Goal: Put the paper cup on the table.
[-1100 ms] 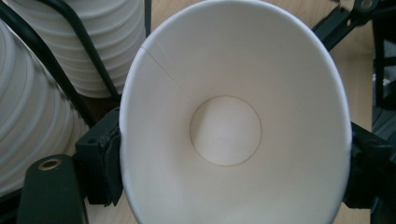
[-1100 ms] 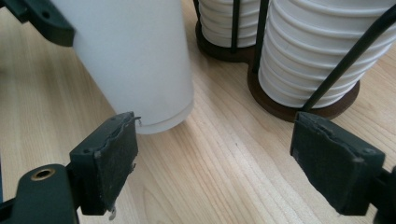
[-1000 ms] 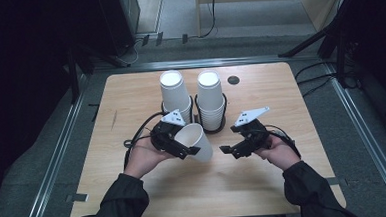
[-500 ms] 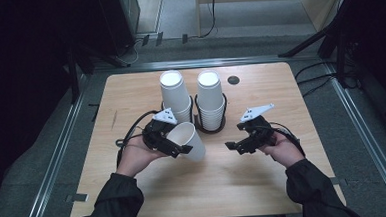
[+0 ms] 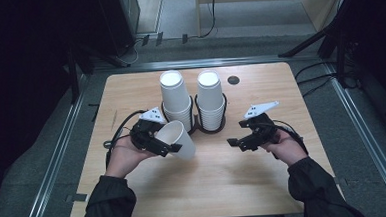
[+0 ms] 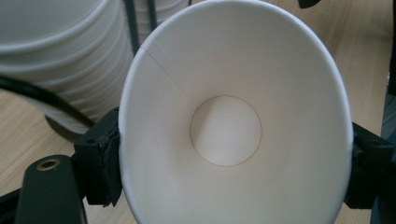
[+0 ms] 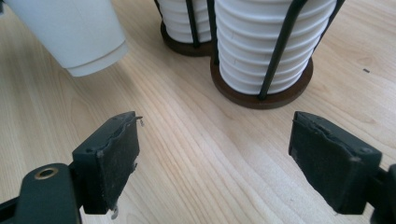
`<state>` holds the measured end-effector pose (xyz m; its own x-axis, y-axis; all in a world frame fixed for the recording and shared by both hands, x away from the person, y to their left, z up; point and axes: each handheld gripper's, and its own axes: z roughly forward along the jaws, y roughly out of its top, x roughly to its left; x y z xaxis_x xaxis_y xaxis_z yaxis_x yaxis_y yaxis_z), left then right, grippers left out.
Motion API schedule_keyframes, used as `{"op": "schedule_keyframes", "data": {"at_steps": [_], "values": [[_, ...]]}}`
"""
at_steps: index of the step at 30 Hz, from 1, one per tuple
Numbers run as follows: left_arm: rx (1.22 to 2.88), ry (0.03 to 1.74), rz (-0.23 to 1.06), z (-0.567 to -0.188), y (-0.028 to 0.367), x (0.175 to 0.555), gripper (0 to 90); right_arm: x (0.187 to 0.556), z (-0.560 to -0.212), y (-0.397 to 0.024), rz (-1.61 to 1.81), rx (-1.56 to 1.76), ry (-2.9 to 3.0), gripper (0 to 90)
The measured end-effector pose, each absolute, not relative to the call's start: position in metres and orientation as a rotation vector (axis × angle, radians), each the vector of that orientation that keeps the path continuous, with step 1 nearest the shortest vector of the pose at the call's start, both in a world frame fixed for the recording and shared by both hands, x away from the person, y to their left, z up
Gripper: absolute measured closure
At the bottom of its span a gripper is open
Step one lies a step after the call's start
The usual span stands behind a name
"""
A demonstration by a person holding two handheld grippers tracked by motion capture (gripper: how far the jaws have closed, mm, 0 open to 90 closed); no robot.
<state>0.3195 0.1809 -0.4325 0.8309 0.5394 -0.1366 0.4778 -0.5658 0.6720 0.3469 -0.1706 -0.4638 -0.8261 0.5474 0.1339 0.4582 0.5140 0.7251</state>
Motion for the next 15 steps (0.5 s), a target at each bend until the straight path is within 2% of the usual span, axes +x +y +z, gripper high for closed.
{"op": "schedule_keyframes", "data": {"at_steps": [3, 15], "values": [[2.271, 0.762, 0.122, -0.433, 0.188, 0.319, 15.0, 0.346, -0.463, -0.171, 1.197, 0.871, 2.607, 19.0], [2.223, 0.859, 0.14, -0.434, 0.214, 0.322, 14.9, 0.353, -0.466, -0.173, 1.186, 0.862, 2.602, 19.0]]}}
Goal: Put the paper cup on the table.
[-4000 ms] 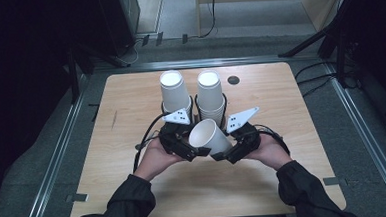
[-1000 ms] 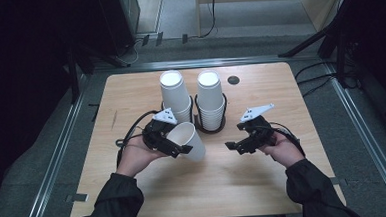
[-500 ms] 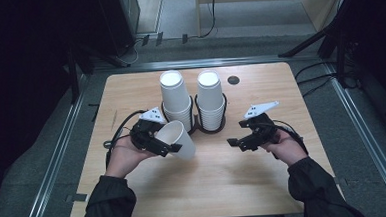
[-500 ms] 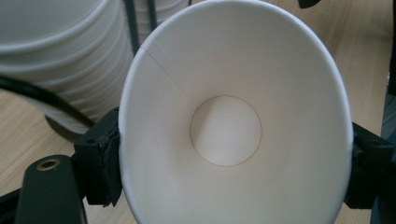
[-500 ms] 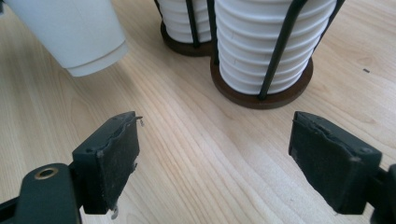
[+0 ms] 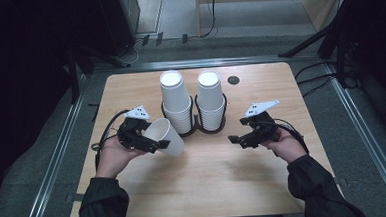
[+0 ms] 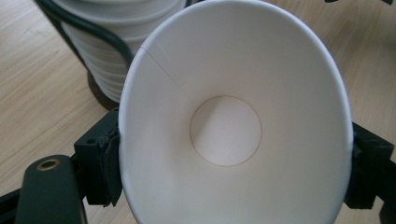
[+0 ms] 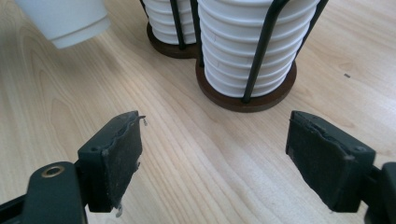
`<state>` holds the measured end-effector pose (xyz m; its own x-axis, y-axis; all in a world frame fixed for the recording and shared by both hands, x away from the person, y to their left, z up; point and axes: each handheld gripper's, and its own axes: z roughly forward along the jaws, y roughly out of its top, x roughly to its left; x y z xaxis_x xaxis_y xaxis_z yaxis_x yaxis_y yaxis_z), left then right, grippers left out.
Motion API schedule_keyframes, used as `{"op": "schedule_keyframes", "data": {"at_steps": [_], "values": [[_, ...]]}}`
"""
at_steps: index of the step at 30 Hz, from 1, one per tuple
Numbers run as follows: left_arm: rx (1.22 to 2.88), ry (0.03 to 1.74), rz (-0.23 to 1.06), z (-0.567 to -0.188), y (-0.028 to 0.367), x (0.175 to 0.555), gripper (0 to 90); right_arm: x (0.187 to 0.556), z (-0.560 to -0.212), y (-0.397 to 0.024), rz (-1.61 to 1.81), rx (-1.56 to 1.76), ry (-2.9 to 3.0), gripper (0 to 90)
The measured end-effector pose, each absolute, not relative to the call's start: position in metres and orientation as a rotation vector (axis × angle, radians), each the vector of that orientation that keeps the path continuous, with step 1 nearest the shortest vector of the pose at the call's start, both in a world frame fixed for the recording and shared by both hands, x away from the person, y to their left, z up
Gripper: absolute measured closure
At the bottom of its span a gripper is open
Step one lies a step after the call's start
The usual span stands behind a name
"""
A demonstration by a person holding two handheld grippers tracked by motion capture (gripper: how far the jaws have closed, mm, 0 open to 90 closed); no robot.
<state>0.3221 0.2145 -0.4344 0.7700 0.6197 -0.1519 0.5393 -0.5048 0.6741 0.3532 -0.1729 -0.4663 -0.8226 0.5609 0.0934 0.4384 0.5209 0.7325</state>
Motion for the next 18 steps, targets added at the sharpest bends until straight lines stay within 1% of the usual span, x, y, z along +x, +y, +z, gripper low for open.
{"op": "schedule_keyframes", "data": {"at_steps": [8, 13, 18], "values": [[2.195, 0.925, 0.158, -0.436, 0.235, 0.324, 14.9, 0.357, -0.47, -0.171, 1.152, 0.856, 2.615, 19.5], [2.196, 0.968, 0.168, -0.438, 0.251, 0.331, 14.8, 0.362, -0.479, -0.171, 1.066, 0.862, 2.638, 19.7], [2.168, 1.003, 0.176, -0.438, 0.262, 0.335, 14.8, 0.363, -0.479, -0.17, 1.097, 0.864, 2.641, 19.9]]}}
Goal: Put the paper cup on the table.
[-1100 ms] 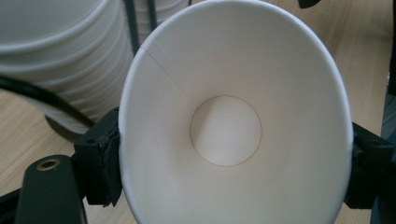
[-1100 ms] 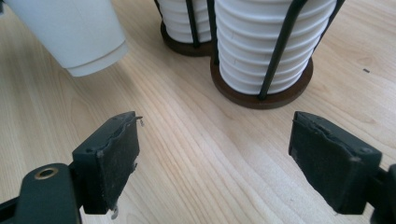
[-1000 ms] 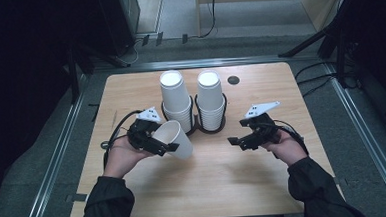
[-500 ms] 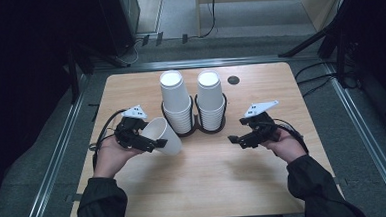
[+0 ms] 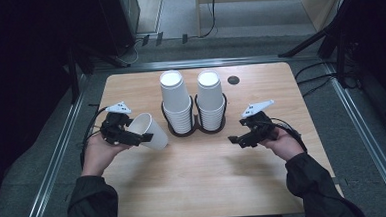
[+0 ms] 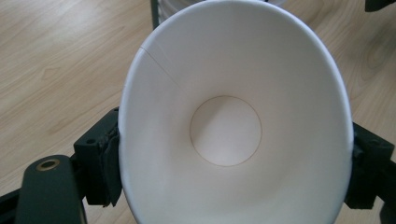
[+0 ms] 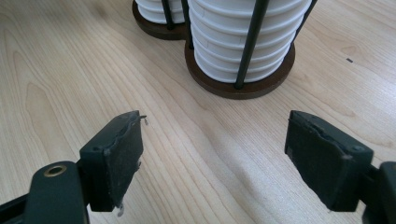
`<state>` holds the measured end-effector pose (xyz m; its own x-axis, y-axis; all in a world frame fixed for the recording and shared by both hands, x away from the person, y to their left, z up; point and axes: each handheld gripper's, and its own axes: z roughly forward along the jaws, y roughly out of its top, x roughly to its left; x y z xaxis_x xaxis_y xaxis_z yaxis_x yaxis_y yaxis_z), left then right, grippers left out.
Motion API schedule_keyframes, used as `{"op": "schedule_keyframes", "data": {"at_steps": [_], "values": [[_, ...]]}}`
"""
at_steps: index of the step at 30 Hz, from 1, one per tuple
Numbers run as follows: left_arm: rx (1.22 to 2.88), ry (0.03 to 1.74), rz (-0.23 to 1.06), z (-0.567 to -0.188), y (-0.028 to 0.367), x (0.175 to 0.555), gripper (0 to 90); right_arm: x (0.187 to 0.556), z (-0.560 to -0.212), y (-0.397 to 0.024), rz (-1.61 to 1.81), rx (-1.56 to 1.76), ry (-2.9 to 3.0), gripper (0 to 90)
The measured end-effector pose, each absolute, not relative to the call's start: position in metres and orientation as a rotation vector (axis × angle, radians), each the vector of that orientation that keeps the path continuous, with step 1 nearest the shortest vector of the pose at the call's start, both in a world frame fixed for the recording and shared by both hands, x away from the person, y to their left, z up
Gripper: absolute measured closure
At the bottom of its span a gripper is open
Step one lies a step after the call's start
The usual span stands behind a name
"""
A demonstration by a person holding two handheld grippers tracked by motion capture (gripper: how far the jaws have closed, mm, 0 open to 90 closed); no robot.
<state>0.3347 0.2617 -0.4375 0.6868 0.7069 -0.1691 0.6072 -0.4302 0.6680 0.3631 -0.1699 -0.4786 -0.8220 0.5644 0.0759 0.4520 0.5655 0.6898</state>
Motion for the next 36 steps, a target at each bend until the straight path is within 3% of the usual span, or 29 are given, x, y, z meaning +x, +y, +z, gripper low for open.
{"op": "schedule_keyframes", "data": {"at_steps": [18, 28, 36], "values": [[2.102, 1.124, 0.238, -0.438, 0.282, 0.366, 14.5, 0.367, -0.48, -0.166, 1.11, 0.863, 2.667, 19.9], [2.15, 1.207, 0.335, -0.417, 0.3, 0.389, 14.5, 0.368, -0.478, -0.168, 1.137, 0.866, 2.657, 20.0], [2.212, 1.35, 0.379, -0.429, 0.311, 0.408, 13.6, 0.365, -0.479, -0.168, 1.116, 0.854, 2.661, 20.1]]}}
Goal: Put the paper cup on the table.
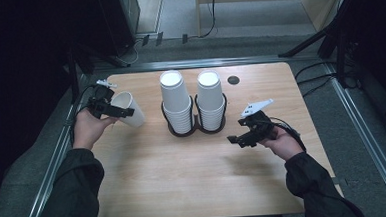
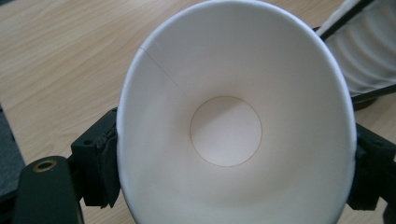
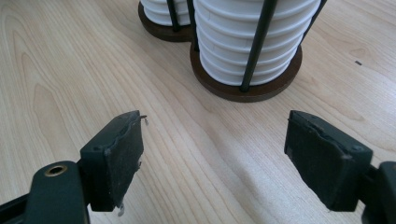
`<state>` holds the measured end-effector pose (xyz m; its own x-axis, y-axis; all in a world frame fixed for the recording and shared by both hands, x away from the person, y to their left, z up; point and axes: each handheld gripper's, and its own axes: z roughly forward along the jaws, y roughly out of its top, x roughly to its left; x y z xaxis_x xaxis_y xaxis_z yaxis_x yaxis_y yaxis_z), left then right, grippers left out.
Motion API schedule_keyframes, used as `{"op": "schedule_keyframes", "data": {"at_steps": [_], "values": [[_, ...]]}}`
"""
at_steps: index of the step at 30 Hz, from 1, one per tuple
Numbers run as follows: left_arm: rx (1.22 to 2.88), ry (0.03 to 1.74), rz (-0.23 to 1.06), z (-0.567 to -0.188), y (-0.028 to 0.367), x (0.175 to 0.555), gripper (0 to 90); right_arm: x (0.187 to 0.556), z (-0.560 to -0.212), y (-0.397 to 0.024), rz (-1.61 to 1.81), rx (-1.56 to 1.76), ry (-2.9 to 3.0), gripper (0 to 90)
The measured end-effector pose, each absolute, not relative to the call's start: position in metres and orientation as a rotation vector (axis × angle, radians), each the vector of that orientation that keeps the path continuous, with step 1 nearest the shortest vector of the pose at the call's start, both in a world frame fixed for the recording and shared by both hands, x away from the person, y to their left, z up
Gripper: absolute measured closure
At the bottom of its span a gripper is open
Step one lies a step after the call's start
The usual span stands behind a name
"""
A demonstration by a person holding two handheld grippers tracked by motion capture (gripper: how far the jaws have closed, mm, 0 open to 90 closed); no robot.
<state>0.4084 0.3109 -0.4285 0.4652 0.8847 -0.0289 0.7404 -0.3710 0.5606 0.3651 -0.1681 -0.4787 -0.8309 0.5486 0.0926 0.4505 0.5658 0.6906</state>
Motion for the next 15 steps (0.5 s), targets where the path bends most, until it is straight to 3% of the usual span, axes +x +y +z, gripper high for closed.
{"op": "schedule_keyframes", "data": {"at_steps": [15], "values": [[2.278, 1.435, 0.408, -0.451, 0.315, 0.42, 11.7, 0.361, -0.479, -0.166, 1.113, 0.866, 2.633, 20.7]]}}
